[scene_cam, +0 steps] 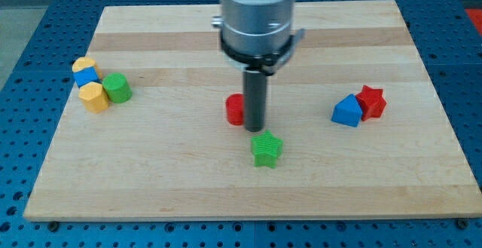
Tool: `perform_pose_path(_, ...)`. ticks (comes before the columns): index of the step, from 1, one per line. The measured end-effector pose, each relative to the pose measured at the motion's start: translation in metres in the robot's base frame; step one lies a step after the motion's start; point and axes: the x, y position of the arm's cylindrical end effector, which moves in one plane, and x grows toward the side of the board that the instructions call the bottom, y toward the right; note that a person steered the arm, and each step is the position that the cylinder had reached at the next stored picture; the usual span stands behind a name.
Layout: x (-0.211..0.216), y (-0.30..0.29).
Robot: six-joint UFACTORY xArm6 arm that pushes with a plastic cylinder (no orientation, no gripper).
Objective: Slide the red circle into the green circle
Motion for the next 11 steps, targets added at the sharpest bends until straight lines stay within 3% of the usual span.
perform_pose_path(3, -0.073, -0.031)
perform_pose_path(6, -0.118, -0.126)
perform_pose_path(8, -0.176, -0.132)
perform_pose_path(11, -0.122, -0.186)
